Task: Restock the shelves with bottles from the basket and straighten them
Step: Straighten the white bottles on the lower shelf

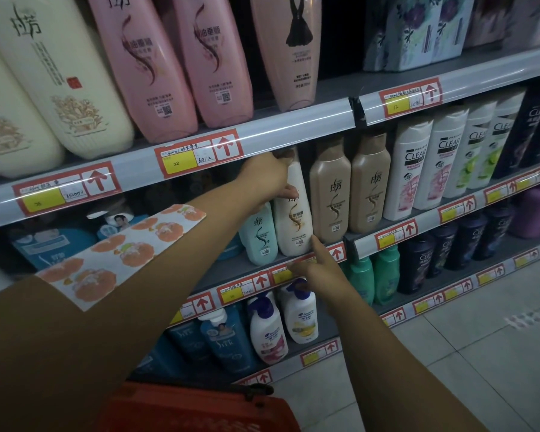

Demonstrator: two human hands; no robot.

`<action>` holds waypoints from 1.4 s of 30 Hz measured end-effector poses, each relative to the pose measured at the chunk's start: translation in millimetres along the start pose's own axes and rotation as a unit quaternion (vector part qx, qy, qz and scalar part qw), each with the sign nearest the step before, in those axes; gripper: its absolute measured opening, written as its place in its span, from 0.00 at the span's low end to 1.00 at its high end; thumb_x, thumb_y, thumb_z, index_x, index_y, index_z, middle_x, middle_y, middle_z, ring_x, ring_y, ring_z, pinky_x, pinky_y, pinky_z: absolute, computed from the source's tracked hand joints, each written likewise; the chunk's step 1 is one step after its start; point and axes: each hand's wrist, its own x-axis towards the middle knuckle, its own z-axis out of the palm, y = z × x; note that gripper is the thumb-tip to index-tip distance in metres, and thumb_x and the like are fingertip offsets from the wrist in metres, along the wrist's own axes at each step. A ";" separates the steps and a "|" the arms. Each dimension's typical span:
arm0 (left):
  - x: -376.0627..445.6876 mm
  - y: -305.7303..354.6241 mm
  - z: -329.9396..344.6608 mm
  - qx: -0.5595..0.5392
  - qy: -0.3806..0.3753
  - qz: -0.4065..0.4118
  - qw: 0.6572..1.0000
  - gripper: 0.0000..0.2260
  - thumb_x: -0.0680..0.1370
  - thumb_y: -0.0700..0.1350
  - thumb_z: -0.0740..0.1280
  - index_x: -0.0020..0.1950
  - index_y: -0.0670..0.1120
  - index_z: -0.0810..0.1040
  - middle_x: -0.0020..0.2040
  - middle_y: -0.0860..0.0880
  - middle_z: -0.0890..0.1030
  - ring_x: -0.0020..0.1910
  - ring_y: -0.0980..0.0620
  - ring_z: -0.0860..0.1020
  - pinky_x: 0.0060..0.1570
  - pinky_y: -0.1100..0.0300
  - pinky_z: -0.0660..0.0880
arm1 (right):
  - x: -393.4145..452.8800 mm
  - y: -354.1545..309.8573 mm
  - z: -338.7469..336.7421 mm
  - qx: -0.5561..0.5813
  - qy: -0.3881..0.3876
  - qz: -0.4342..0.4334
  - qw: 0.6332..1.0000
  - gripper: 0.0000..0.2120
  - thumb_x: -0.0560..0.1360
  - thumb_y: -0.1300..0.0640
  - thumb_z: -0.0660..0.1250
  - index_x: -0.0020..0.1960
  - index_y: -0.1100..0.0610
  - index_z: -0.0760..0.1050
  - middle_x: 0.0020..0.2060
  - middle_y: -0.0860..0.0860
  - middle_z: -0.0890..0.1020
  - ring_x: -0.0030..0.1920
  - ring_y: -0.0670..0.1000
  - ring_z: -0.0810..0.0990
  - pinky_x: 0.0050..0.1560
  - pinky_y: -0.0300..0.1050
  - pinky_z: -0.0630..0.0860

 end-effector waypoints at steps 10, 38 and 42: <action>2.7 -5.6 2.6 -0.047 0.006 -0.025 0.999 0.08 0.84 0.49 0.61 0.57 0.44 0.70 0.47 0.39 0.84 0.32 0.51 0.85 0.41 0.60 0.82 | 1.1 2.5 -2.8 -0.004 -0.004 0.002 1.000 0.38 0.75 0.64 0.68 0.80 0.45 0.57 0.59 0.51 0.79 0.54 0.58 0.82 0.55 0.57 0.82; -150.0 -146.8 -88.6 0.266 0.044 0.248 0.930 0.18 0.84 0.47 0.61 0.74 0.56 0.69 0.65 0.55 0.78 0.54 0.67 0.79 0.52 0.71 0.76 | -19.4 1.5 -13.9 -0.414 0.035 -0.200 0.887 0.43 0.77 0.57 0.70 0.83 0.53 0.47 0.82 0.44 0.44 0.80 0.50 0.55 0.75 0.46 0.62; -185.2 -204.5 -124.7 0.416 0.018 0.227 0.881 0.20 0.83 0.51 0.60 0.75 0.52 0.70 0.75 0.56 0.70 0.71 0.59 0.68 0.68 0.57 0.70 | -47.2 -11.5 7.8 -0.526 0.060 -0.272 0.804 0.42 0.76 0.59 0.69 0.82 0.55 0.49 0.82 0.49 0.44 0.77 0.57 0.61 0.71 0.54 0.70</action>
